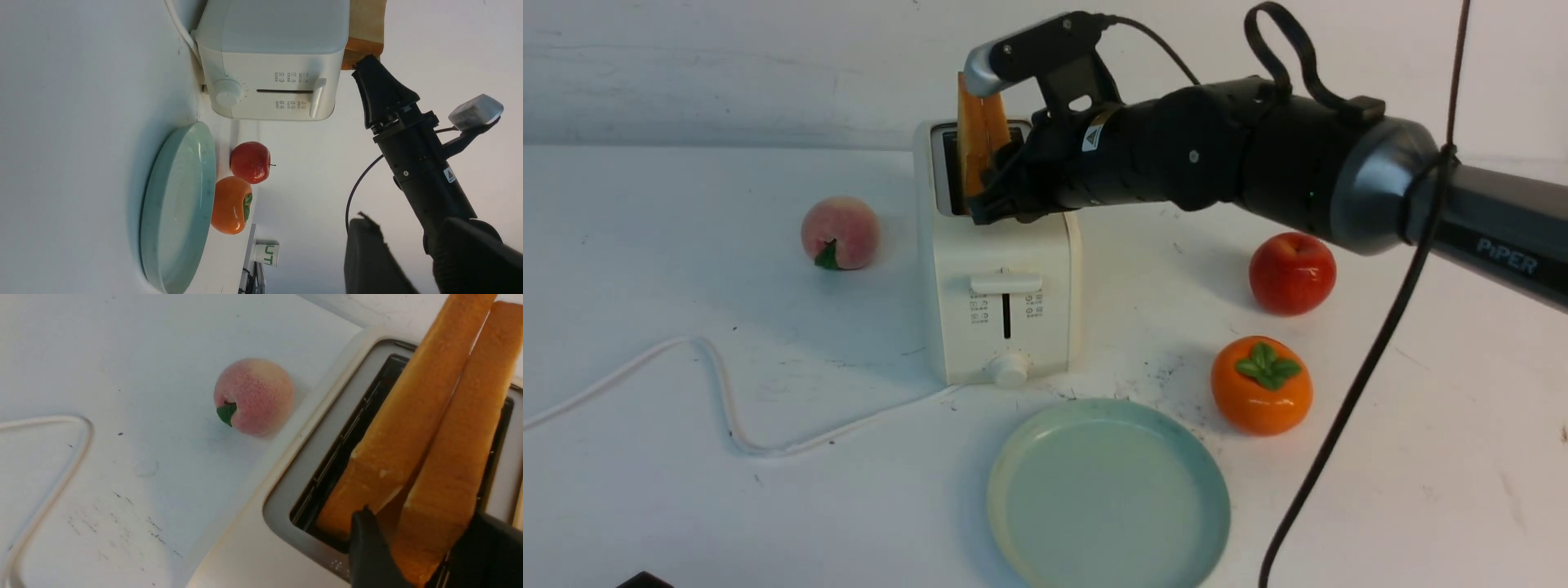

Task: Take toasted bread from bread machine on white table place on plate.
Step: 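Grasp the toast slice in the toaster and pull it up out of the slot with the right gripper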

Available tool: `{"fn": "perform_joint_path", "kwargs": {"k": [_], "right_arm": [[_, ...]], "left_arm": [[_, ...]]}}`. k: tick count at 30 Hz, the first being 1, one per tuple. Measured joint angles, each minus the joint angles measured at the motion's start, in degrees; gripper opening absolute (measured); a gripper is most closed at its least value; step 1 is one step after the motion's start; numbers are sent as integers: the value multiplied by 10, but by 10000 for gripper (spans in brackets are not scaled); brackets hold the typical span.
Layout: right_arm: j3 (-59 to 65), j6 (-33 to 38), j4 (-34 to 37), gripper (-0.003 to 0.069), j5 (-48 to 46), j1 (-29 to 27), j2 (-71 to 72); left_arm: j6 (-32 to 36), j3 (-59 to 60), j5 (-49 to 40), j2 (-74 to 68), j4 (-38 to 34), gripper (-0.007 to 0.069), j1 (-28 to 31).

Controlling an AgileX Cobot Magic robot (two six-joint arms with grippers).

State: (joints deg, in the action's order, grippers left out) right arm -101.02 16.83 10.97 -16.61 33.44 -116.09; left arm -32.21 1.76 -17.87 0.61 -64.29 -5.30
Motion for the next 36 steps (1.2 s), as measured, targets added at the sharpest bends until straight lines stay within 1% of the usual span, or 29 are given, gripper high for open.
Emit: {"fn": "perform_joint_path", "kwargs": {"k": [2,5,7,8,12,13,14,16,23,31,34,36], "right_arm": [[0,0,-14,271,1,0,-3],[0,0,-27,223,6,0,-3],[0,0,-29,173,10,0,-3],[0,0,-29,168,11,0,-3],[0,0,-33,67,29,0,-3],[0,0,-33,62,29,0,-3],[0,0,-33,34,37,0,-3],[0,0,-33,13,41,0,-1],[0,0,-32,5,53,0,23],[0,0,-31,6,54,0,85],[0,0,-31,8,35,0,107],[0,0,-31,8,-14,0,136]], "left_arm": [[0,0,0,0,1,237,0],[0,0,0,0,1,237,0],[0,0,0,0,1,237,0],[0,0,0,0,1,237,0],[0,0,-1,0,2,237,0],[0,0,-1,0,2,237,0],[0,0,-2,0,2,237,0],[0,0,-2,0,2,237,0],[0,0,-2,0,2,237,0],[0,0,-2,0,2,238,0],[0,0,-2,0,2,238,0],[0,0,-2,0,2,238,0]]}}
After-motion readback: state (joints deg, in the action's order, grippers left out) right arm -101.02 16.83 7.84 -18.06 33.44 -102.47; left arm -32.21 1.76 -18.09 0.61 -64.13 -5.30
